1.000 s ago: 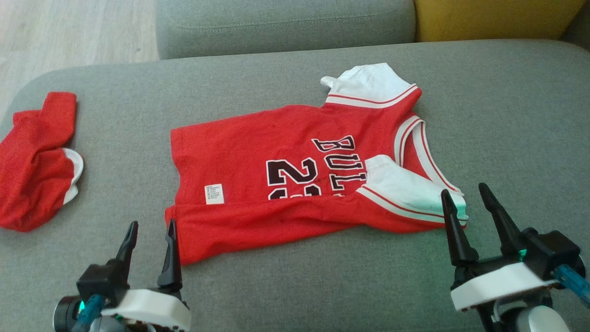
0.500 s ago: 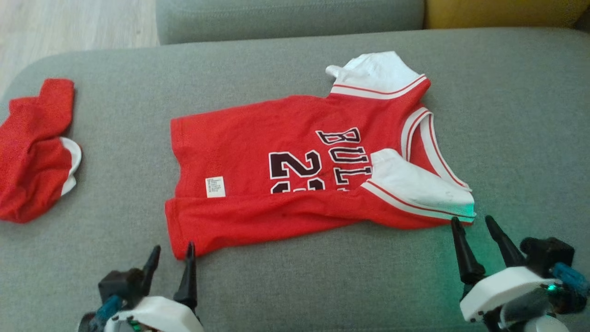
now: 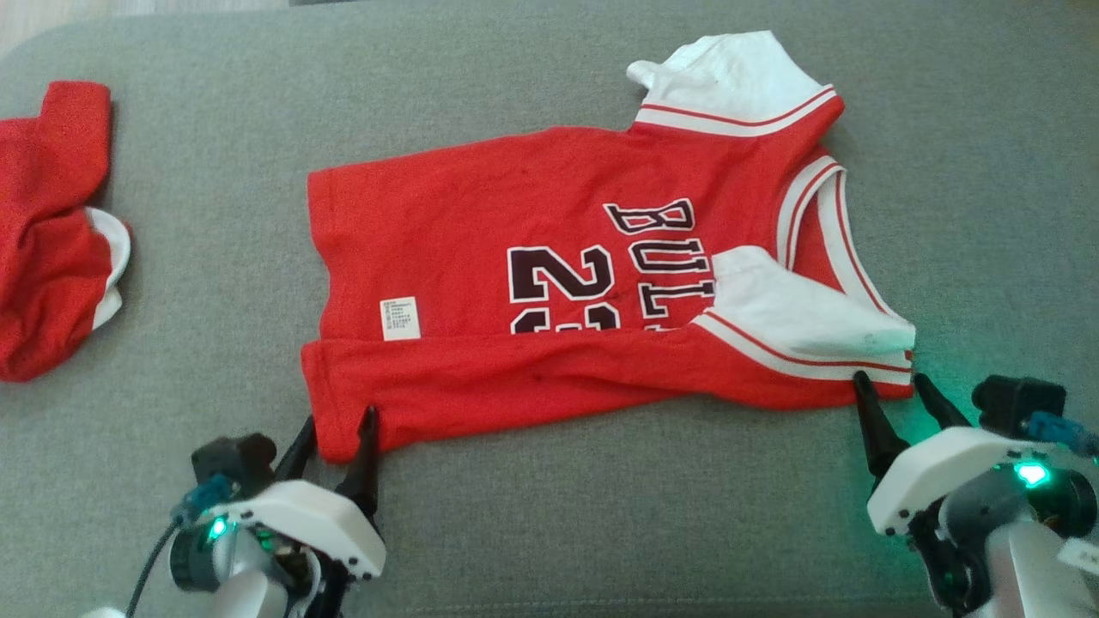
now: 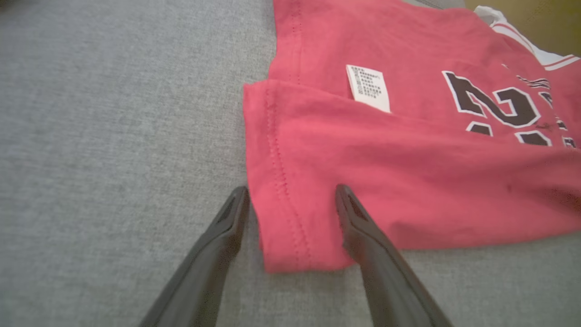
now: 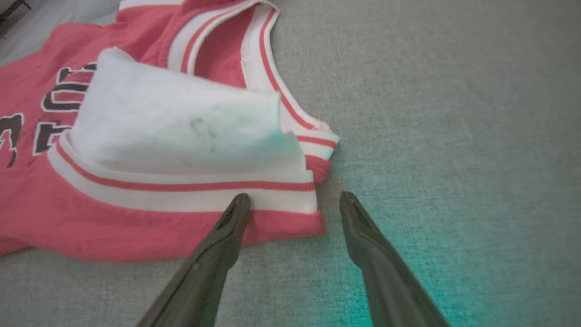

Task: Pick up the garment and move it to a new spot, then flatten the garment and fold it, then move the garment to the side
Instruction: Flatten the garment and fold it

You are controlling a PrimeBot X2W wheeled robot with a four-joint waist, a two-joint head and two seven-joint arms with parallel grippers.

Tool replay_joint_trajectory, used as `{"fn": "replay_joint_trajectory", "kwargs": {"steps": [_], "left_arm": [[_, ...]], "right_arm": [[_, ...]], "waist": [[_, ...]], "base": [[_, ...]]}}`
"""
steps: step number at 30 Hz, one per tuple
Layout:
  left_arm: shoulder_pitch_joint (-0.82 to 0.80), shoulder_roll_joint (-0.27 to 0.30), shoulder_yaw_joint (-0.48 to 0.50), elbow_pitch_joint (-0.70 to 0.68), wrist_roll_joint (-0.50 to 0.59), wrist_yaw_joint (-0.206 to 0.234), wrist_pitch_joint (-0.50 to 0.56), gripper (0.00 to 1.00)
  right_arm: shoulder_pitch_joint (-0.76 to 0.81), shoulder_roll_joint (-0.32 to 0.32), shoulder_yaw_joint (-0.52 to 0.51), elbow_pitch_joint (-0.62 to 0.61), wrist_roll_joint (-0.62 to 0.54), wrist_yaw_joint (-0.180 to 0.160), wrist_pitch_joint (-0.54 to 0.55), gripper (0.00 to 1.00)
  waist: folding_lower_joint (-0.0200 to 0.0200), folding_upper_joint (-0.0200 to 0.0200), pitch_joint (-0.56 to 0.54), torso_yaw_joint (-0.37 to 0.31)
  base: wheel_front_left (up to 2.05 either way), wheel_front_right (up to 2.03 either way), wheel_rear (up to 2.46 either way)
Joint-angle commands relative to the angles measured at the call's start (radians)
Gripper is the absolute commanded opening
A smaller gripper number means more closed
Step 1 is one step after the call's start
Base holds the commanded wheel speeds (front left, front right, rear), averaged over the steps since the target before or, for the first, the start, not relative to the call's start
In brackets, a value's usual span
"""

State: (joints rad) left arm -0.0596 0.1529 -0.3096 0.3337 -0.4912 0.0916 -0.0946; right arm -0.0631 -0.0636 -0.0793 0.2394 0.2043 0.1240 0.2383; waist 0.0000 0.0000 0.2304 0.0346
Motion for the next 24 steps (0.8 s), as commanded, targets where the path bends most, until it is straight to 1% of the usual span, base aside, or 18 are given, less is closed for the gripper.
{"fn": "replay_joint_trajectory", "kwargs": {"steps": [1, 2, 3, 4, 5, 10, 14, 17, 21, 24], "left_arm": [[-0.039, 0.005, 0.034, -0.004, -0.011, -0.009, 0.01, 1.0], [-0.045, 0.004, 0.033, 0.007, -0.017, -0.016, 0.018, 0.7], [-0.051, 0.004, 0.03, 0.016, -0.02, -0.021, 0.022, 0.3], [-0.056, 0.003, 0.026, 0.022, -0.021, -0.025, 0.025, 0.0], [-0.06, 0.003, 0.023, 0.027, -0.02, -0.028, 0.026, 0.0], [-0.069, 0.019, 0.026, 0.023, -0.004, -0.025, -0.016, 0.0], [-0.064, 0.041, 0.036, -0.013, 0.007, -0.014, -0.036, 0.0], [-0.055, 0.068, 0.046, -0.056, 0.011, -0.004, -0.027, 0.0], [-0.034, 0.111, 0.059, -0.12, 0.014, 0.007, 0.007, 0.0], [-0.01, 0.137, 0.067, -0.171, 0.014, 0.023, 0.04, 0.0]], "right_arm": [[-0.028, 0.0, 0.012, -0.017, 0.01, 0.007, 0.014, 1.0], [-0.036, 0.001, 0.012, -0.008, 0.024, 0.007, 0.027, 1.0], [-0.042, 0.001, 0.014, -0.002, 0.031, 0.007, 0.037, 0.99], [-0.047, 0.001, 0.012, 0.005, 0.038, 0.007, 0.05, 0.38], [-0.051, 0.002, 0.009, 0.007, 0.05, 0.007, 0.057, 0.0], [-0.053, 0.0, 0.005, -0.019, 0.092, 0.007, 0.054, 0.0], [-0.029, 0.001, -0.007, -0.071, 0.118, 0.007, 0.053, 0.0], [0.005, 0.003, -0.012, -0.128, 0.136, 0.007, 0.065, 0.0], [0.065, 0.007, -0.012, -0.212, 0.158, 0.007, 0.096, 0.0], [0.117, 0.01, -0.014, -0.264, 0.171, 0.007, 0.118, 0.0]], "waist": [[0.0, 0.0, 0.007, 0.004], [0.0, 0.0, 0.011, 0.005], [0.0, 0.0, 0.014, 0.005], [0.0, 0.0, 0.016, 0.006], [0.0, 0.0, 0.019, 0.006], [0.0, 0.0, 0.023, 0.008], [0.0, 0.0, 0.021, 0.012], [0.0, 0.0, 0.015, 0.013], [0.0, 0.0, 0.003, 0.009], [0.0, 0.0, -0.008, 0.004]], "base": [[0.0, 0.0, 0.0], [0.0, 0.0, 0.0], [0.0, 0.0, 0.0], [0.0, 0.0, 0.0], [0.0, 0.0, 0.0], [0.0, 0.0, 0.0], [0.0, 0.0, 0.0], [0.0, 0.0, 0.0], [0.0, 0.0, 0.0], [0.0, 0.0, 0.0]]}}
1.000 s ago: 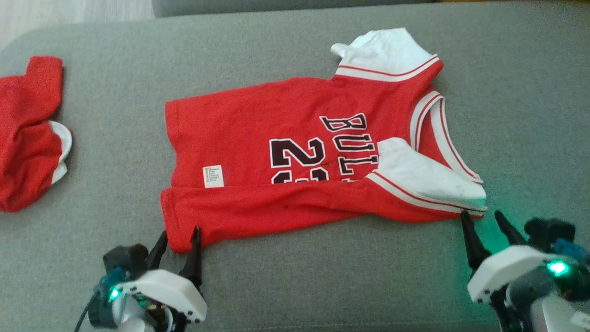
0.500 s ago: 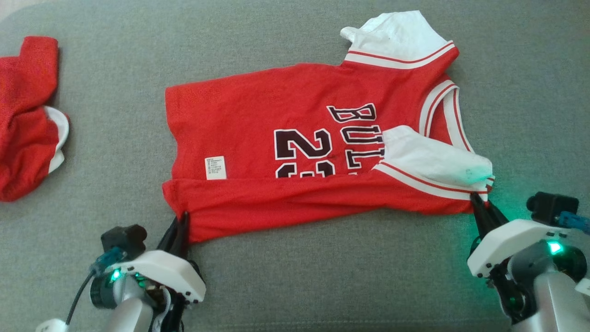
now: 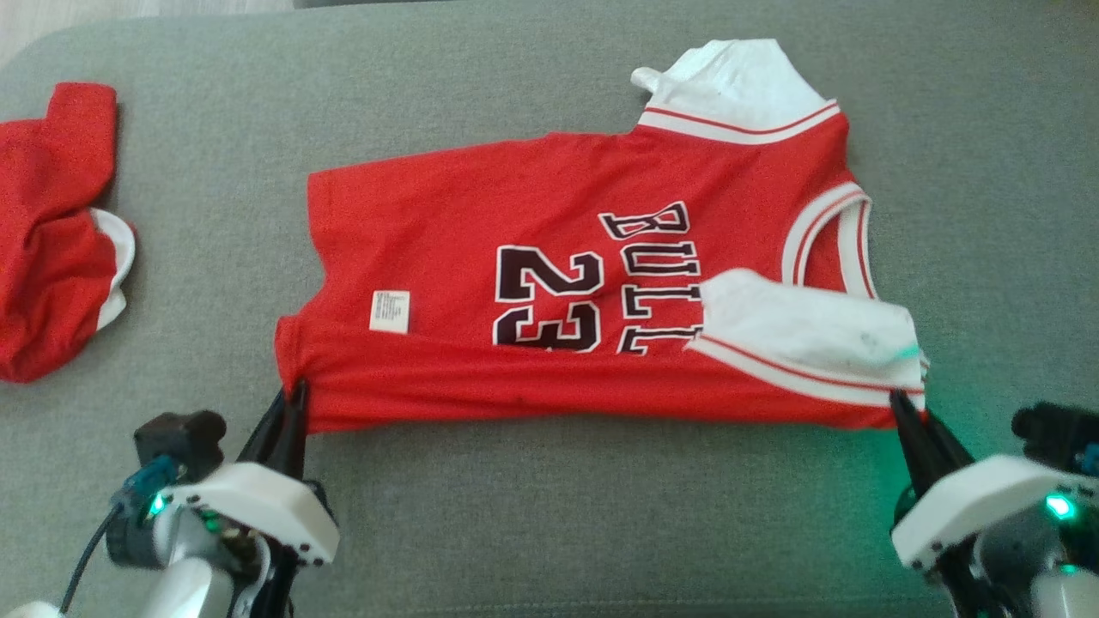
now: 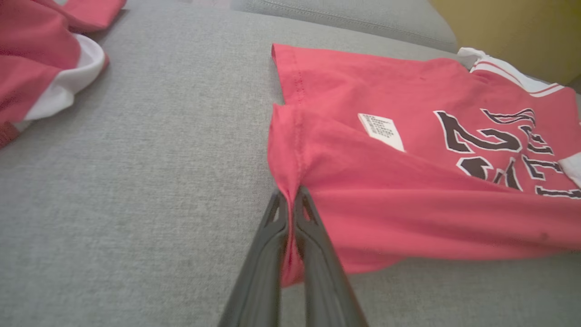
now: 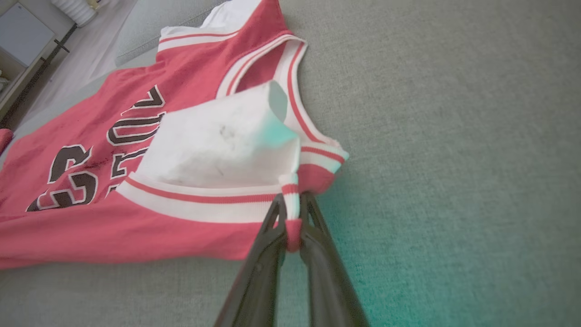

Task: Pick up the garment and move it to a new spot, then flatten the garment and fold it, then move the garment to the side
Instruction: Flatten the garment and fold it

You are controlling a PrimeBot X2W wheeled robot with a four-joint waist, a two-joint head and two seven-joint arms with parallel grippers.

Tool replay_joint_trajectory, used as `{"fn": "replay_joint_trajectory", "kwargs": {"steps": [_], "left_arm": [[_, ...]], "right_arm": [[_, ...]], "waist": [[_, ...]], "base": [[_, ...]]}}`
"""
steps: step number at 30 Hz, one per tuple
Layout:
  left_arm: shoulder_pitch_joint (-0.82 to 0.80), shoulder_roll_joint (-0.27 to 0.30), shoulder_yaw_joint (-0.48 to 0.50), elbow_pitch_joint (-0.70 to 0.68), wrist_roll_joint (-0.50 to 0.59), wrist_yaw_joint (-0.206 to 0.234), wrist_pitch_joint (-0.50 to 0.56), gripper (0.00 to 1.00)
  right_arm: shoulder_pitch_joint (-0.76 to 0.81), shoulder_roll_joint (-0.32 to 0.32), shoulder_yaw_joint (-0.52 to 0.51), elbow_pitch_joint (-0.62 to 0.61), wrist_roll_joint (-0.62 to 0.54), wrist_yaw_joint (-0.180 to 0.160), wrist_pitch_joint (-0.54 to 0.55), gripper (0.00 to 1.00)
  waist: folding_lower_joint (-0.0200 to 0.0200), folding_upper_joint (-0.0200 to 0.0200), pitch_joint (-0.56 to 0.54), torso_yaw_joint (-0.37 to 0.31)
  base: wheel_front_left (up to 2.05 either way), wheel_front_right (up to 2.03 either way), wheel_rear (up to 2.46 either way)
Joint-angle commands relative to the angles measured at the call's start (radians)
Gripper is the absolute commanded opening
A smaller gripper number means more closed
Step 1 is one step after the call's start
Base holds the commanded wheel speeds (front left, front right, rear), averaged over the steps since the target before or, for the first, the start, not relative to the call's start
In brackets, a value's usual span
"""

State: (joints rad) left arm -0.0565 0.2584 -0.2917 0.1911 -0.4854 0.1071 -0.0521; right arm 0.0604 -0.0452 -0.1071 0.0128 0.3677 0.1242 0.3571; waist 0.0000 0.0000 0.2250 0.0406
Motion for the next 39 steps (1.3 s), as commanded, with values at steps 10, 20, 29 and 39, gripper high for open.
{"fn": "replay_joint_trajectory", "kwargs": {"steps": [10, 20, 29, 39], "left_arm": [[0.06, 0.053, 0.045, -0.095, -0.008, 0.037, 0.072, 1.0], [0.087, 0.011, 0.051, -0.112, 0.001, 0.071, -0.022, 1.0], [0.097, -0.01, 0.049, -0.219, 0.095, 0.147, -0.155, 1.0], [0.099, 0.01, 0.023, -0.255, 0.123, 0.159, -0.123, 1.0]], "right_arm": [[0.073, -0.005, 0.034, -0.099, 0.023, 0.007, 0.003, 1.0], [0.007, -0.03, 0.107, -0.149, -0.107, 0.007, -0.209, 1.0], [-0.016, -0.077, 0.178, -0.211, -0.189, 0.007, -0.378, 1.0], [0.001, -0.066, 0.194, -0.228, -0.191, 0.007, -0.374, 1.0]], "waist": [[0.0, 0.0, -0.023, -0.017], [0.0, 0.0, -0.064, -0.011], [0.0, 0.0, -0.125, -0.018], [0.0, 0.0, -0.134, -0.022]], "base": [[0.0, 0.0, 0.0], [0.0, 0.0, 0.0], [0.0, 0.0, 0.0], [0.0, 0.0, 0.0]]}}
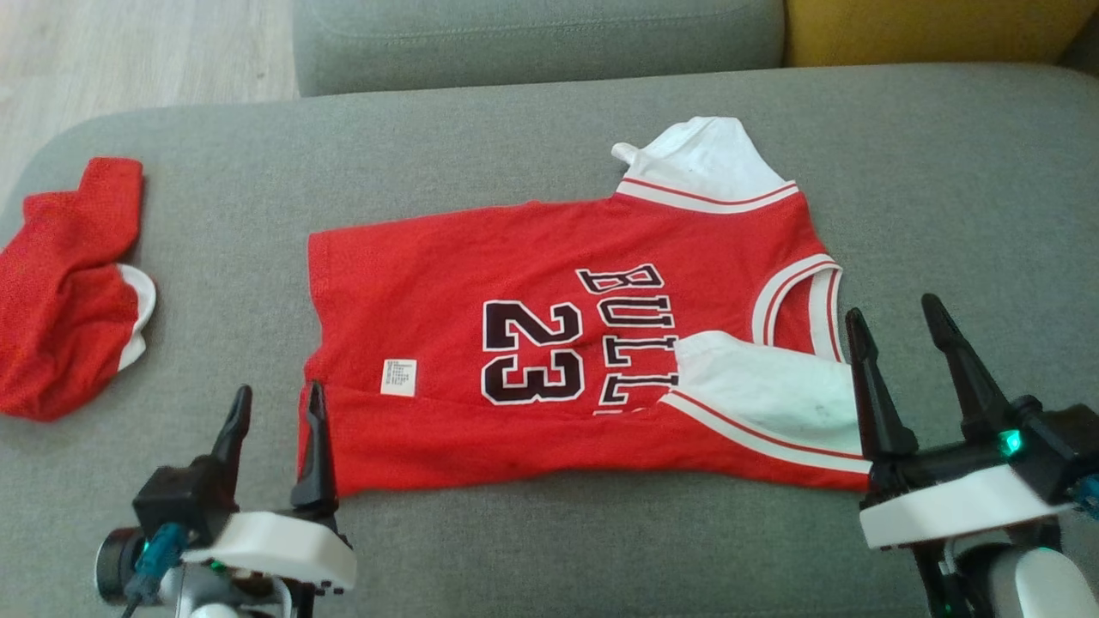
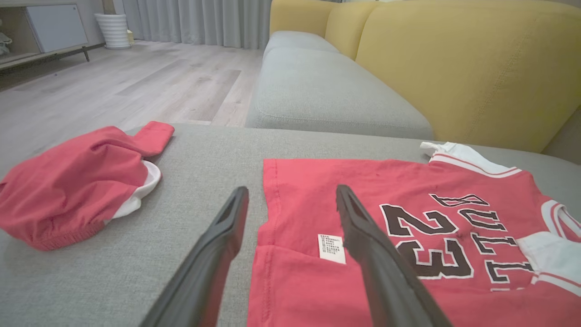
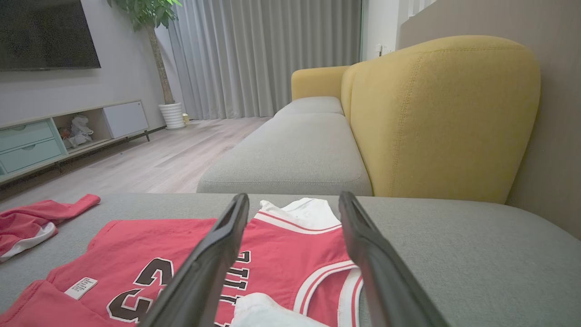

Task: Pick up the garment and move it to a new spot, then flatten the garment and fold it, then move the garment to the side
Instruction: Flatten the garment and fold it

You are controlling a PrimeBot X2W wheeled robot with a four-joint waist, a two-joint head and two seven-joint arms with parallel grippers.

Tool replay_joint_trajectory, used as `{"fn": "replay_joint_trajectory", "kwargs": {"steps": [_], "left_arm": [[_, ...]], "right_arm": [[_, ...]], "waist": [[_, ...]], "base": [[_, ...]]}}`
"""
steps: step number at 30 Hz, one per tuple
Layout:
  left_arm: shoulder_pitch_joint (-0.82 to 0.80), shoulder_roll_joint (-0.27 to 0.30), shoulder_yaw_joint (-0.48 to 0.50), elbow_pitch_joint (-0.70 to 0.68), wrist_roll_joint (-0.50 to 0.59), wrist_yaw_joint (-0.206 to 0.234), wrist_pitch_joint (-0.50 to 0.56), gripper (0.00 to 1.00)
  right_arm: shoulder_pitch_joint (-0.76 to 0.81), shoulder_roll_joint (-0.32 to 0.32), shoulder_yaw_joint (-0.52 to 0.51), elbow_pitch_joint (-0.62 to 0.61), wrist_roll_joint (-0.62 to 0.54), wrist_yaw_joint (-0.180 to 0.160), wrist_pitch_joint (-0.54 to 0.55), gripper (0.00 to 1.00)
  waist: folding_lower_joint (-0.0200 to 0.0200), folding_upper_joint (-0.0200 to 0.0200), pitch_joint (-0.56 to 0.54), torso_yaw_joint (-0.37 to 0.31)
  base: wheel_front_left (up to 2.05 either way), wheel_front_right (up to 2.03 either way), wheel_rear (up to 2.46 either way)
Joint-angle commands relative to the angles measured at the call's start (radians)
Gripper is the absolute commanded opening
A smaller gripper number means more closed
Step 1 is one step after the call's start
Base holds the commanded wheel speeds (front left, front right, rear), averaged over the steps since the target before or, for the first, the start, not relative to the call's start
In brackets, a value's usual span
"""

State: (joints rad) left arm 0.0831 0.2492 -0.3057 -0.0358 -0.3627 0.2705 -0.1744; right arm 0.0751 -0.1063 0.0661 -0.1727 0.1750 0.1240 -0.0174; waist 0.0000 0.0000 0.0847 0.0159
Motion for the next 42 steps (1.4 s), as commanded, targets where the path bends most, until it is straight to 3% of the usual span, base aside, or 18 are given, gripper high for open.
{"fn": "replay_joint_trajectory", "kwargs": {"steps": [1, 6, 12, 19, 34, 36, 42], "left_arm": [[-0.049, 0.022, 0.036, -0.022, -0.001, -0.009, 0.004, 1.0], [-0.125, 0.028, 0.032, 0.031, -0.024, -0.045, 0.033, 1.0], [-0.322, -0.002, 0.026, 0.2, -0.066, -0.108, 0.056, 1.0], [-0.584, -0.032, 0.033, 0.472, -0.112, -0.178, 0.084, 1.0], [-0.888, -0.02, 0.076, 0.986, -0.19, -0.282, 0.124, 0.98], [-0.903, -0.023, 0.07, 1.021, -0.19, -0.3, 0.115, 0.0], [-0.935, -0.036, 0.049, 1.083, -0.179, -0.33, 0.047, 0.0]], "right_arm": [[-0.014, -0.002, 0.02, -0.044, 0.005, 0.007, 0.0, 1.0], [-0.027, 0.01, 0.016, -0.047, 0.015, 0.007, -0.001, 1.0], [-0.064, 0.02, 0.019, -0.038, 0.026, 0.007, -0.008, 1.0], [-0.117, 0.026, 0.037, -0.022, 0.038, 0.007, -0.015, 1.0], [-0.179, 0.038, 0.066, 0.037, 0.066, 0.007, -0.056, 1.0], [-0.179, 0.039, 0.059, 0.042, 0.067, 0.007, -0.059, 1.0], [-0.195, 0.032, 0.027, 0.076, 0.071, 0.007, -0.055, 1.0]], "waist": [[0.0, 0.0, 0.01, 0.004], [0.0, 0.0, 0.046, 0.012], [0.0, 0.0, 0.117, 0.011], [0.0, 0.0, 0.202, -0.01], [0.0, 0.0, 0.266, -0.072], [0.0, 0.0, 0.265, -0.073], [0.0, 0.0, 0.256, -0.064]], "base": [[0.0, 0.0, 0.0], [0.0, 0.0, 0.0], [0.0, 0.0, 0.0], [0.0, 0.0, 0.0], [0.0, 0.0, 0.0], [0.0, 0.0, 0.0], [0.0, 0.0, 0.0]]}}
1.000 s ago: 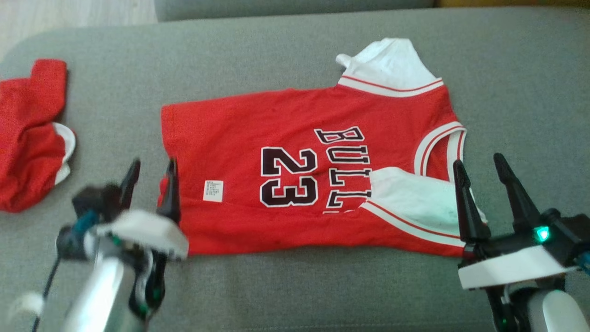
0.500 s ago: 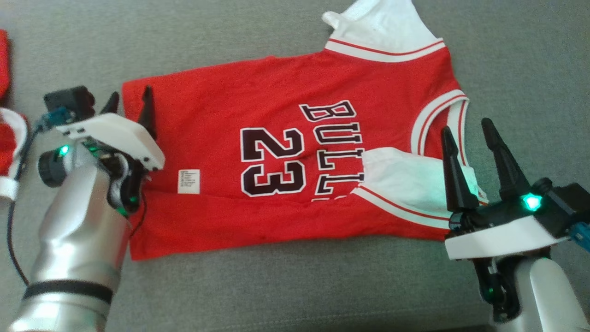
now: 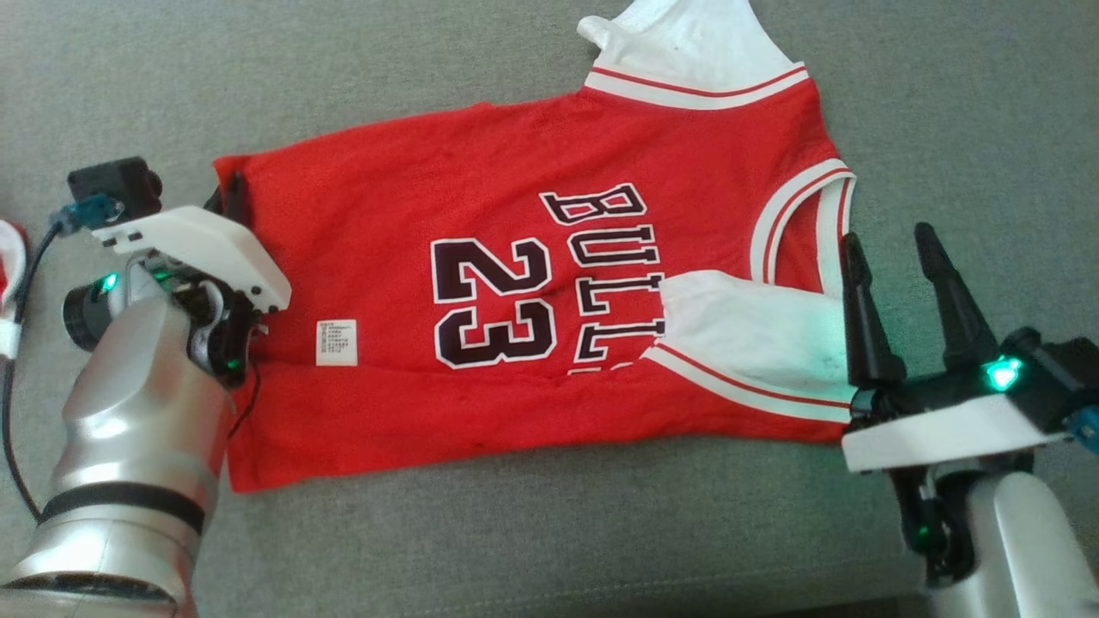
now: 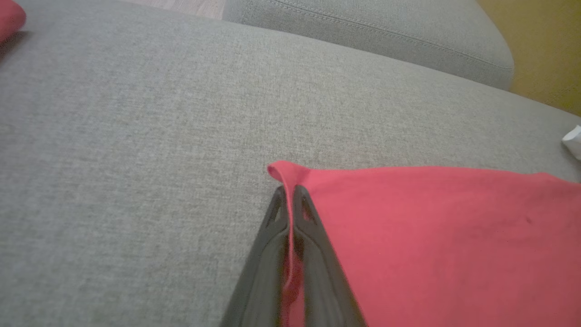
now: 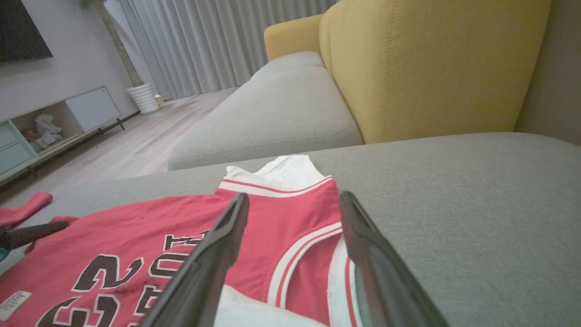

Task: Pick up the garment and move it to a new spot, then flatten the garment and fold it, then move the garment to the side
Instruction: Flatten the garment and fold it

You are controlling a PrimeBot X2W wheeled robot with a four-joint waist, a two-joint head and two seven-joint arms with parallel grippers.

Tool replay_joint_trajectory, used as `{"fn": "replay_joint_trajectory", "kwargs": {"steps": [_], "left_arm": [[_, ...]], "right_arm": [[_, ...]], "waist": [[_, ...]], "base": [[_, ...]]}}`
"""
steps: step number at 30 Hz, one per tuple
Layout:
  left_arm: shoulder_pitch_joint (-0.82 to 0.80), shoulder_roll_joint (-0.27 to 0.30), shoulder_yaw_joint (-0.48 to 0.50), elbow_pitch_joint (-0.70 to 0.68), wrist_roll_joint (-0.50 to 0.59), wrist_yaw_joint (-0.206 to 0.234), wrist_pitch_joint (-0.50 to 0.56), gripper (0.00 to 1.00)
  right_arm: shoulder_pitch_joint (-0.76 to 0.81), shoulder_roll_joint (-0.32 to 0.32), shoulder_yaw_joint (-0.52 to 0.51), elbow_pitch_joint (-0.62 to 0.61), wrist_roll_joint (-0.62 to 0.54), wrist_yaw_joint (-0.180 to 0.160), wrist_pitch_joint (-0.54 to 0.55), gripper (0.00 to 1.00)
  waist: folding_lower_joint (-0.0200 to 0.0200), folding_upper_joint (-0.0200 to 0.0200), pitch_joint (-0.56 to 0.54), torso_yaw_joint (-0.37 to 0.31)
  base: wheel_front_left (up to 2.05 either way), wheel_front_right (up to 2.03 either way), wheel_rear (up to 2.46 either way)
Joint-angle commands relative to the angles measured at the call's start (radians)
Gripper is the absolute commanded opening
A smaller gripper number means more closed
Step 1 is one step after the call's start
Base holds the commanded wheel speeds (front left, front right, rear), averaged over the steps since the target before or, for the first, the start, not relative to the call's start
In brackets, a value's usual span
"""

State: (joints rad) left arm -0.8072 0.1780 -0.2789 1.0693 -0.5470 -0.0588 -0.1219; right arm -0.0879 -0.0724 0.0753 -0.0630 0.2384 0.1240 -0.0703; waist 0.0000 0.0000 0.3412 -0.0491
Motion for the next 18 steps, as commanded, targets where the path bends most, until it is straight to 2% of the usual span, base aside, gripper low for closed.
{"fn": "replay_joint_trajectory", "kwargs": {"steps": [1, 7, 14, 15, 18], "left_arm": [[-0.05, 0.032, 0.02, -0.015, 0.007, -0.003, -0.017, 0.0], [-0.081, 0.005, -0.002, 0.018, 0.016, -0.018, -0.069, 0.0], [-0.137, -0.05, -0.033, 0.02, 0.032, -0.032, -0.112, 0.0], [-0.137, -0.05, -0.033, 0.02, 0.032, -0.032, -0.112, 0.0], [-0.171, -0.085, -0.054, 0.014, 0.036, -0.042, -0.124, 0.0]], "right_arm": [[-0.043, -0.009, 0.012, -0.022, 0.011, 0.007, 0.001, 1.0], [-0.192, -0.081, -0.037, 0.103, 0.03, 0.007, 0.022, 1.0], [-0.49, -0.179, -0.008, 0.368, 0.056, 0.007, 0.036, 1.0], [-0.49, -0.179, -0.008, 0.368, 0.056, 0.007, 0.036, 1.0], [-0.665, -0.208, 0.03, 0.56, 0.064, 0.007, 0.063, 1.0]], "waist": [[0.0, 0.0, -0.002, 0.004], [0.0, 0.0, 0.004, 0.036], [0.0, 0.0, 0.05, 0.105], [0.0, 0.0, 0.05, 0.105], [0.0, 0.0, 0.084, 0.151]], "base": [[0.0, 0.0, 0.0], [0.0, 0.0, 0.0], [0.0, 0.0, 0.0], [0.0, 0.0, 0.0], [0.0, 0.0, 0.0]]}}
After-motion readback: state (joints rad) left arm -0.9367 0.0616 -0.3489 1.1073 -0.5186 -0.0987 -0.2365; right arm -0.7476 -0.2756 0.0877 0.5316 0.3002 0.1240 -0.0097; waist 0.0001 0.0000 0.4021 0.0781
